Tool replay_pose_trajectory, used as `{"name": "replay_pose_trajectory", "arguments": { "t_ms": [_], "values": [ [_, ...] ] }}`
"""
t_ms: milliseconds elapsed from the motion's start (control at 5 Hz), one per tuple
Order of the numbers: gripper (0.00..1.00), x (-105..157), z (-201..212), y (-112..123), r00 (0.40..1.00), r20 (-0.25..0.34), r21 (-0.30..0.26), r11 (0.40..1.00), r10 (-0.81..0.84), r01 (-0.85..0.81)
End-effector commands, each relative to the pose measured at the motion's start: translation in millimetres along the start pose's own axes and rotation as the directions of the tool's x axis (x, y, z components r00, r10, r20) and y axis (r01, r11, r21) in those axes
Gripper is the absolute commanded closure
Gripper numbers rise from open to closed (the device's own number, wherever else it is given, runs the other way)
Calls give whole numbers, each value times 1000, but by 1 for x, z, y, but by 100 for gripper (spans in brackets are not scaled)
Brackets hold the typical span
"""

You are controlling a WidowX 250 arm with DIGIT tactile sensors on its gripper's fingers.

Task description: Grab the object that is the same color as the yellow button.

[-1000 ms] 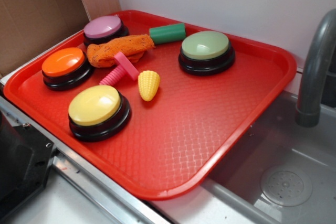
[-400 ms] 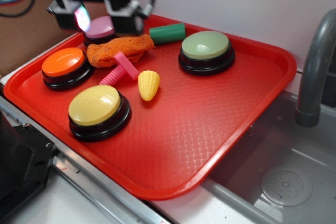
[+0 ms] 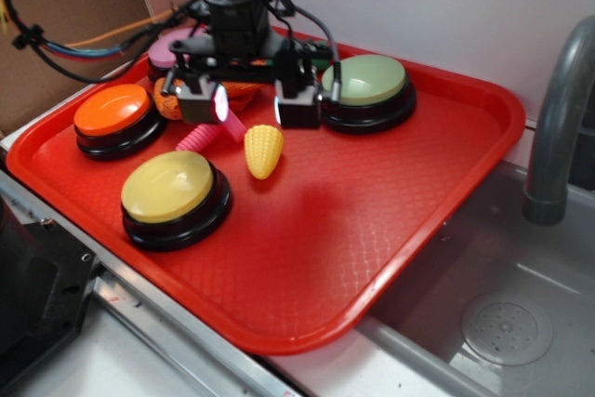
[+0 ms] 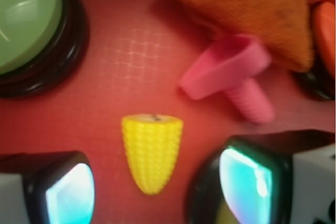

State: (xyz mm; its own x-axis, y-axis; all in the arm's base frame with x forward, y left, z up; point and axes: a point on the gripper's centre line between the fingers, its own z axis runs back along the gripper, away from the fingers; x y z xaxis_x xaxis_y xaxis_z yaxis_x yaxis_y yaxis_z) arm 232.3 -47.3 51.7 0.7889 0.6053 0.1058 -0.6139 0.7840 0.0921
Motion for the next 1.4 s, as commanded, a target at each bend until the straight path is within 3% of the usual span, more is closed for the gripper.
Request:
{"name": "replay_pose_trajectory", "arguments": {
  "t_ms": [0, 200, 400, 600, 800, 1000, 1200],
  "values": [
    [0, 13, -13, 9, 999, 18, -79, 996, 43, -42],
    [0, 17, -24, 9, 1000, 12, -88, 996, 23, -22],
    [75, 18, -30, 8, 1000, 0, -113, 994, 10, -10],
    [100, 18, -29, 7, 1000, 2, -132, 991, -20, 20],
    [100, 20, -19, 6, 995, 21, -86, 992, -93, 95],
    [100, 28, 11, 13, 954, -26, -80, 952, -298, 295],
    [100, 27, 53, 17, 887, 2, -65, 885, -462, 461]
  ]
}}
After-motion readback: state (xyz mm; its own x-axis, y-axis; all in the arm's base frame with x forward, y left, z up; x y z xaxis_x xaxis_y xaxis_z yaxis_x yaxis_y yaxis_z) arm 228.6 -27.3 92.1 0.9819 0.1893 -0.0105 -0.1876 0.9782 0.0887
